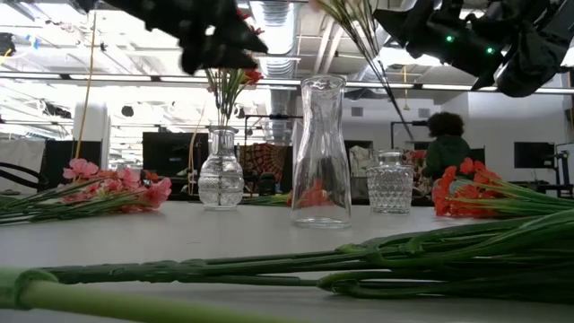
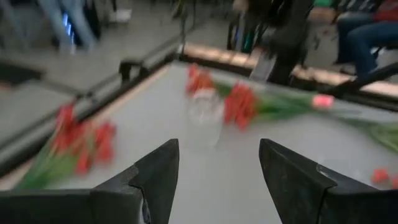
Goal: Sort flowers into vase by color
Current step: Put the top center pink flowers into the top right transparent vase
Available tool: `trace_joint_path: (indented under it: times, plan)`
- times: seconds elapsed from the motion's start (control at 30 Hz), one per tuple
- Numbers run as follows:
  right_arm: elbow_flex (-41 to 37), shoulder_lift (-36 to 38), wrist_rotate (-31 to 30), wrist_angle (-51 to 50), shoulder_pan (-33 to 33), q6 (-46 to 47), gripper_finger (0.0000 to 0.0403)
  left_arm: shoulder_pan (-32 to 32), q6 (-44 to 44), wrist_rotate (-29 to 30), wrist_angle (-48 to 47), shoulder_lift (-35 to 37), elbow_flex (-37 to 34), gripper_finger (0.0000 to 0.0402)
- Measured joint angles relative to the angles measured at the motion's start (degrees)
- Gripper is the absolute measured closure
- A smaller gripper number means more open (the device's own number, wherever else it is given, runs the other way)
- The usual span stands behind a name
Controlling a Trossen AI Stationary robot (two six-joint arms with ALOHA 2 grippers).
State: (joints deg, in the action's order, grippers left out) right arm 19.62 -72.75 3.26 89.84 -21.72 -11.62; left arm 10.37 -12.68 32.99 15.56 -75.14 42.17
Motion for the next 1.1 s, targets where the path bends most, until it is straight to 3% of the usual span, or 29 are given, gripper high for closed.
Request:
trace_joint_path:
  times: [0.17,0.33,0.7,0.93,1.1]
  plan:
    - [0.0,0.02,1.53,0.0,0.61,1.07,0.0386,-0.82,8.11,1.77,18.09,-7.85,1.06,0.0191]
    - [0.0,0.02,1.73,0.0,2.0,1.07,0.0386,-2.21,10.83,2.64,26.26,-15.94,5.77,0.0191]
    - [0.0,0.02,2.77,-0.07,6.42,1.09,0.0386,-5.17,16.36,6.06,26.48,-31.07,22.92,0.0191]
    - [0.0,0.02,2.8,-0.09,9.33,1.12,0.0381,-6.3,20.43,6.8,26.57,-34.55,30.1,0.0191]
    - [0.0,0.02,2.87,-0.22,10.74,1.09,0.0384,-7.0,20.48,6.24,26.39,-34.65,31.5,0.0191]
